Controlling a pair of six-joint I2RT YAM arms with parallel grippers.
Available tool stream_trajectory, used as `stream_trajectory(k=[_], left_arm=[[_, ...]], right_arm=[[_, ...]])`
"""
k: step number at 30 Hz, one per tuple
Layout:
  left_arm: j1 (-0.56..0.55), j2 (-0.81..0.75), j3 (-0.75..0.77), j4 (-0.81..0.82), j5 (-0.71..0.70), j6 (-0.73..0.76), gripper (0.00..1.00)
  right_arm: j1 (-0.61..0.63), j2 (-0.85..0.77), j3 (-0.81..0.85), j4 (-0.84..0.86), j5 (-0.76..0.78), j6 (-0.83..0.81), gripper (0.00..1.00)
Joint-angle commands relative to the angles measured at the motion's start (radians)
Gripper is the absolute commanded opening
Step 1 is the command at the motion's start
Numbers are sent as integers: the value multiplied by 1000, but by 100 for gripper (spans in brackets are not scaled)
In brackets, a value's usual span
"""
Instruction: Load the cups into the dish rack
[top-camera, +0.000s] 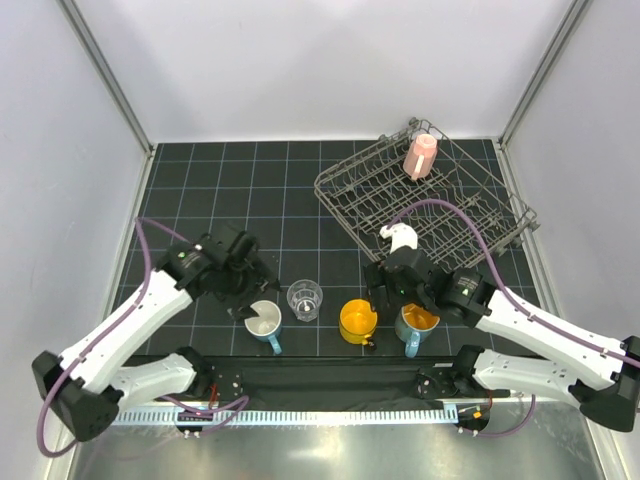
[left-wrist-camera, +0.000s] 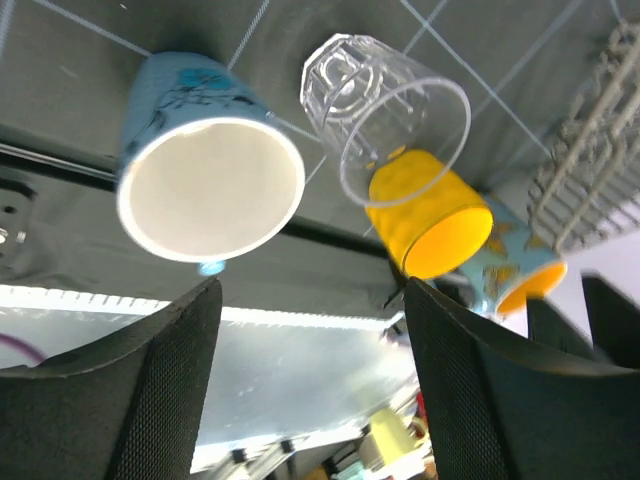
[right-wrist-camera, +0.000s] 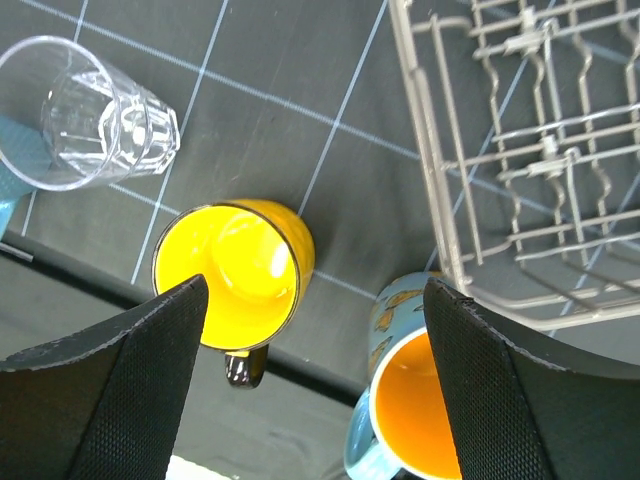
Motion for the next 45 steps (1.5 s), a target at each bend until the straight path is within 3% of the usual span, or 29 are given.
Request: stream_trajectory(k=[1,7,11,15,22,26,37,40,41,43,44,45], left_arm=[[-51,41,48,-10,-129,-197,73],[-65,52,50,43,-247,-322,71],[-83,107,44,-67,-252,-487,70],[-85,168,18,-12,-209,-507,69],[-88,189,22,-44,-270,-567,66],[-88,187,-22,-42,-269,-604,59],[-86,173,-162,53,-273,-626,55],[-86,170,-174,68,-290,-613,48],[-85,167,-180,77,-292,-604,38],[-80,153,-194,89,-290,-594,27],[-76,146,-217,99,-287,-580,14],[-74,133,-226,112,-289,-575,9]], right_arm=[[6,-33,41,27,59,-54,88],[5,-108,1,14,39,-46,88],[6,-146,-5,12,50,-63,89],[5,-151,1,6,67,-71,89],[5,-149,17,11,62,-52,89],[3,-148,15,0,64,-32,89],[5,-114,24,-5,77,18,89],[5,-99,27,-9,85,30,89],[3,-94,31,-9,85,34,89],[5,-83,37,-11,82,37,89],[3,-70,41,-11,79,38,89],[5,-62,46,-12,76,37,89]])
